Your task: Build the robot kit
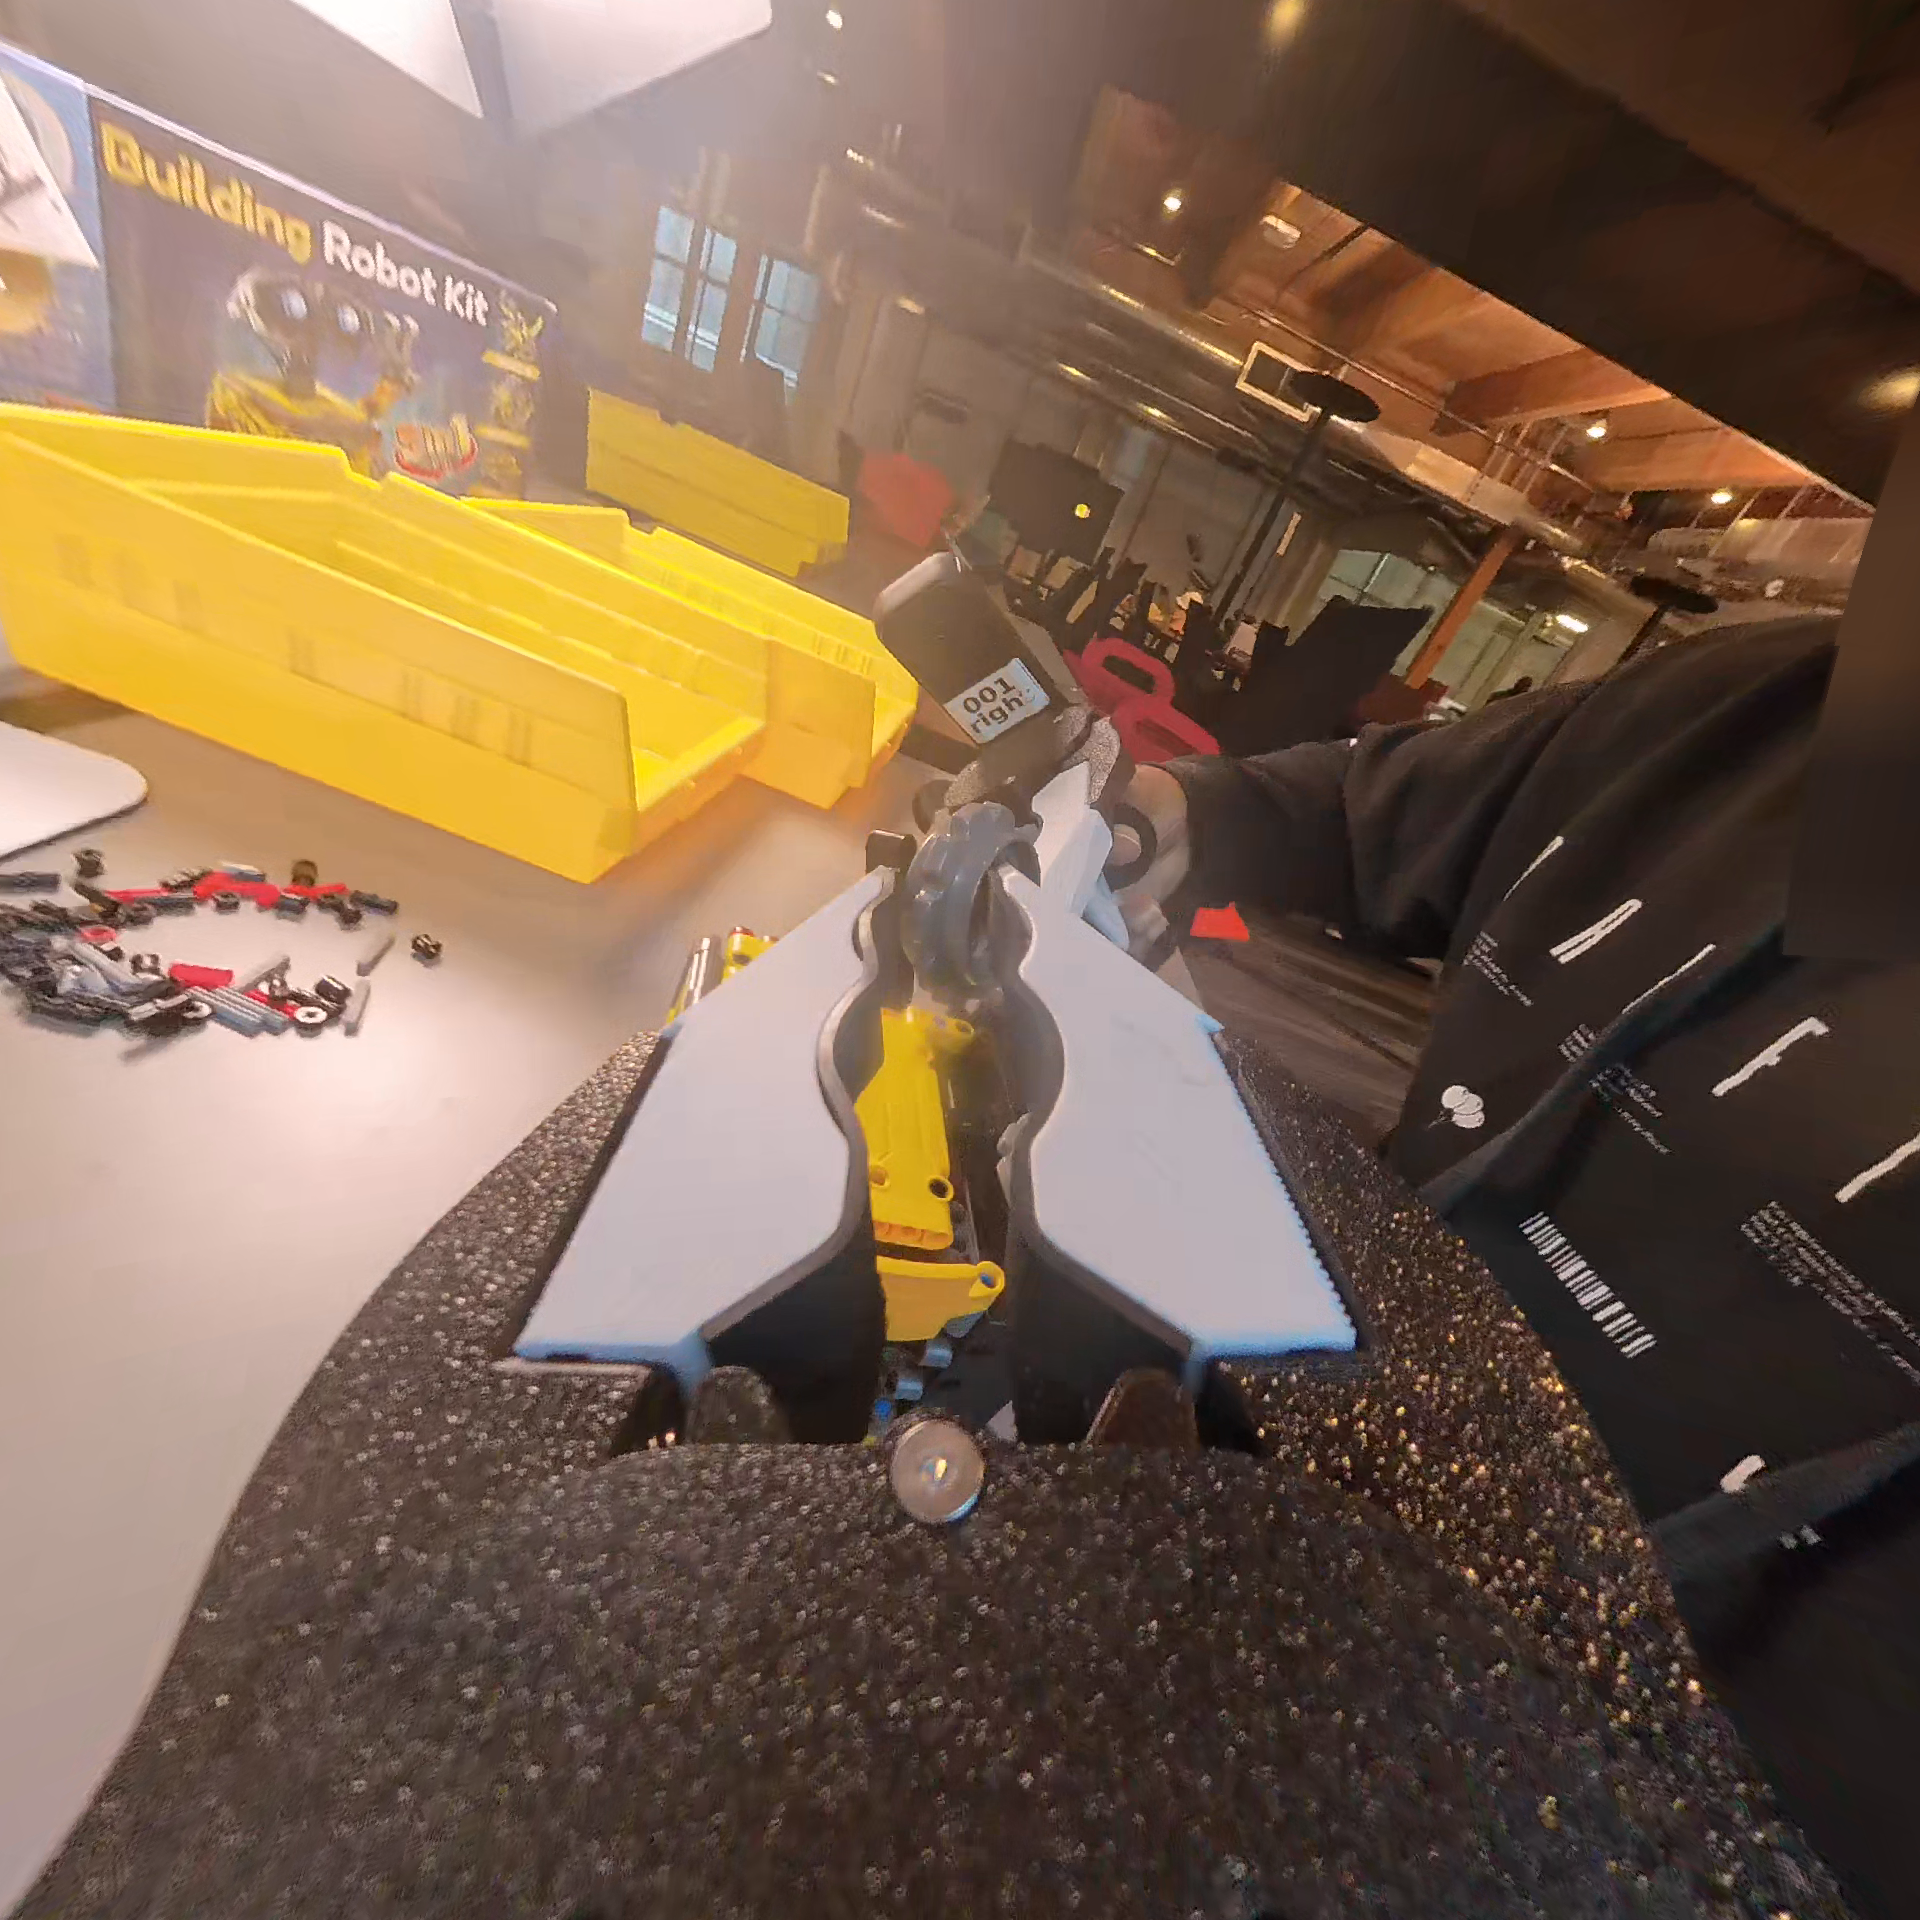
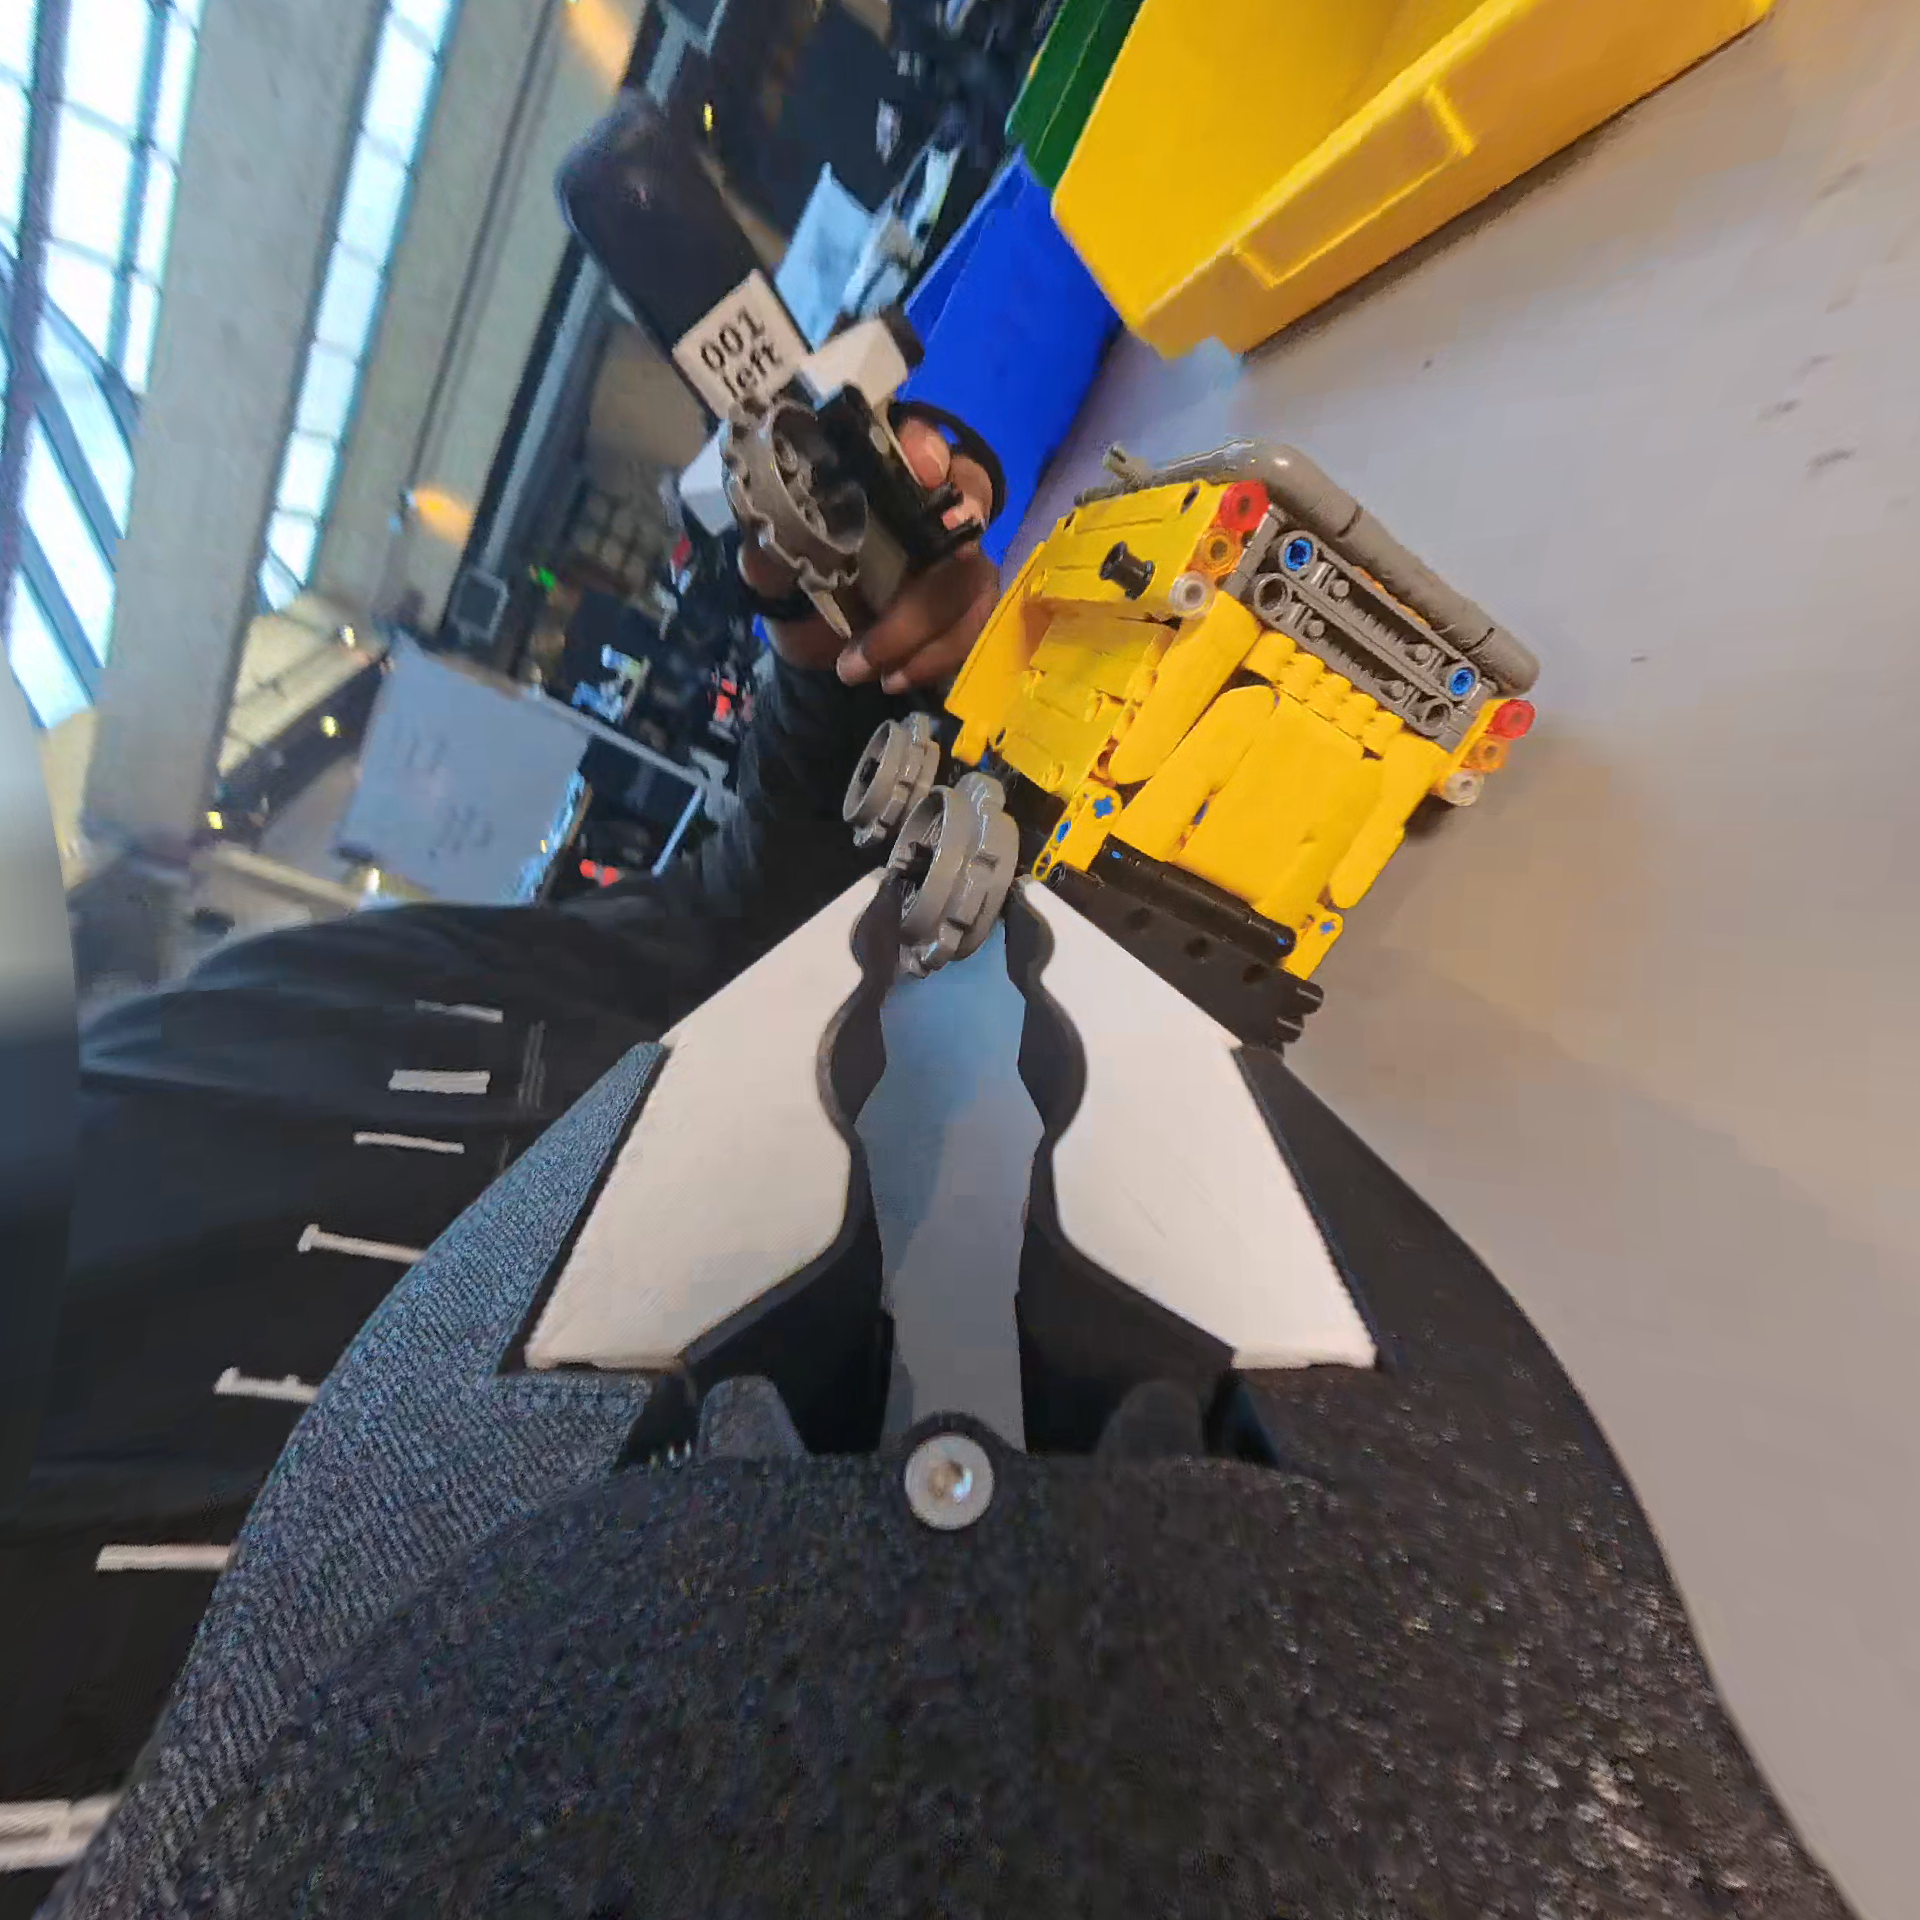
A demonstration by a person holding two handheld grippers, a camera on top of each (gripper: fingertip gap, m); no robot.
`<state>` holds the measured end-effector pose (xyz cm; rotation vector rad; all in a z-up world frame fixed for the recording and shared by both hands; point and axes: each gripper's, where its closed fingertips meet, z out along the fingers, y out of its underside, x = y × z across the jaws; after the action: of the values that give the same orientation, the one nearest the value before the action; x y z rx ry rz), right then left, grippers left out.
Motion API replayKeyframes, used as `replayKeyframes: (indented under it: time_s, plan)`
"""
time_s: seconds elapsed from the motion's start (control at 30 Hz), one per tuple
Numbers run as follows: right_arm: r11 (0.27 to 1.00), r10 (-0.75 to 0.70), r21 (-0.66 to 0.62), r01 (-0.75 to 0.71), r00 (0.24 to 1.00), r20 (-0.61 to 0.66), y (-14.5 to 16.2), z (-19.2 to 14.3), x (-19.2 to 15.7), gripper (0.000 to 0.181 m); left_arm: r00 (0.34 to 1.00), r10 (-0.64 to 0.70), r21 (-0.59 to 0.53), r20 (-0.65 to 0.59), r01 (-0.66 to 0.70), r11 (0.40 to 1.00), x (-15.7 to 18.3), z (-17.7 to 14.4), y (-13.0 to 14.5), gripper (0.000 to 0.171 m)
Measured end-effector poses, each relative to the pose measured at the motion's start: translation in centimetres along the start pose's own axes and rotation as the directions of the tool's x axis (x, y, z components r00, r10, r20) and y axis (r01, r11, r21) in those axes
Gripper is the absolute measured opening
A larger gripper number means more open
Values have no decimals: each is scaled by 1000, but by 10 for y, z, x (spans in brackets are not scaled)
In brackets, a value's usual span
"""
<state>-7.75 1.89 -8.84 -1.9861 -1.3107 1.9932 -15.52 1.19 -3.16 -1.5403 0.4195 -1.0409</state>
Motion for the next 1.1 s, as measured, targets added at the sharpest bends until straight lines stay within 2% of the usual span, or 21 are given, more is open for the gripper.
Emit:
replayKeyframes:
  time_s: [0.07, 0.2, 0.27, 0.33, 0.53, 0.67, 0.8, 0.83, 0.93, 0.97, 1.1]
  plan:
    - [994, 49, 96, -48, 999, -15, -1, 2, -2, 19, 999, -37, -3, -2, 37, 999, -2, 1, 1, 13]
    - [982, 68, 182, -59, 997, -48, 14, 2, -7, 20, 994, -106, -14, -5, 106, 994, -7, -1, 5, 13]
    - [990, 2, 144, 4, 999, -44, 23, 3, -15, 24, 989, -141, 2, -32, 141, 990, -7, -3, 3, 13]
    - [991, -90, 96, 91, 996, -16, 27, 1, -24, 42, 985, -166, 19, -54, 167, 986, -7, -4, 1, 13]
    - [920, -388, 19, 391, 918, -83, 11, -13, -24, 47, 983, -178, 19, -53, 179, 984, -9, -4, 2, 13]
    - [790, -612, -22, 613, 785, -94, -12, -16, -33, 46, 982, -181, 23, -59, 183, 983, -9, -4, 1, 13]
    - [650, -760, -50, 758, 647, -71, -34, -3, -37, 45, 977, -173, -8, -125, 173, 985, 4, 2, 4, 12]
    - [599, -800, -73, 797, 598, -47, -34, 3, -37, 45, 976, -167, -16, -138, 167, 986, 7, 3, 5, 12]
    - [413, -911, -199, 889, 398, -113, -53, 18, -11, 40, 975, -157, -13, -155, 157, 987, 10, 2, 5, 12]
    - [403, -915, -255, 879, 389, -103, -55, 22, 0, 41, 975, -158, -6, -154, 159, 987, 9, 1, 4, 12]
    - [482, -851, -397, 781, 526, 3, -48, 37, 27, 54, 971, -171, 43, -166, 180, 983, 5, -7, -3, 12]
